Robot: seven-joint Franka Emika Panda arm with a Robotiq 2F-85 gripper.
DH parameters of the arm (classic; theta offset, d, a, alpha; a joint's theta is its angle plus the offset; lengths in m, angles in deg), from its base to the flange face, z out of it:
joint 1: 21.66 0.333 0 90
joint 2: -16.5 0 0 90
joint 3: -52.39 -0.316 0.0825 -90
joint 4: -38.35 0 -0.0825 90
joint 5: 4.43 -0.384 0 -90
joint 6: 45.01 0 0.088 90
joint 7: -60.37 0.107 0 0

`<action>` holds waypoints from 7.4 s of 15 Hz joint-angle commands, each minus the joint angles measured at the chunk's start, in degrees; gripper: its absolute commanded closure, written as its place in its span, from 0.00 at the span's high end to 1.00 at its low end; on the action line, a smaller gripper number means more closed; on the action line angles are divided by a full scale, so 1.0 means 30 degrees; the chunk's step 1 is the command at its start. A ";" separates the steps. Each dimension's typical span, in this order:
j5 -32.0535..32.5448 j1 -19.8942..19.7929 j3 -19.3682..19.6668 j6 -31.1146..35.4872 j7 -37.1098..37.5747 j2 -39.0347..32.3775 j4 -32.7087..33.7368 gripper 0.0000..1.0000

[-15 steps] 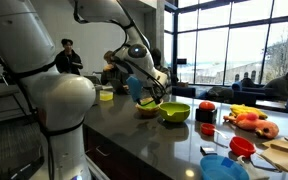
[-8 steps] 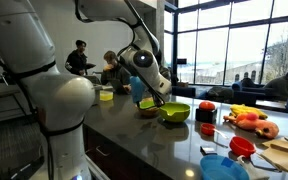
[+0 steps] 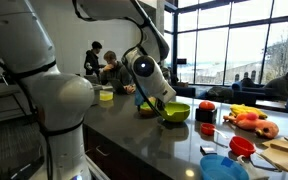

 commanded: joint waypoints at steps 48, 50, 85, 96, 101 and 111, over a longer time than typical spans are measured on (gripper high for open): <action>-0.2174 -0.9997 -0.5103 -0.3260 0.6374 -0.2694 0.0396 1.00; -0.1819 -1.0169 -0.5061 -0.3109 0.6751 -0.2863 0.0407 1.00; 0.0317 -1.0544 -0.3921 -0.2242 0.7869 -0.5959 0.2479 1.00; -0.6191 -1.0659 -0.2779 -0.2592 0.3158 -0.7236 0.3893 1.00; -0.7964 -1.0336 -0.2998 -0.2945 0.0677 -0.7413 0.4214 1.00; -0.7793 -1.0447 -0.2180 -0.3610 0.1175 -0.9250 0.5139 1.00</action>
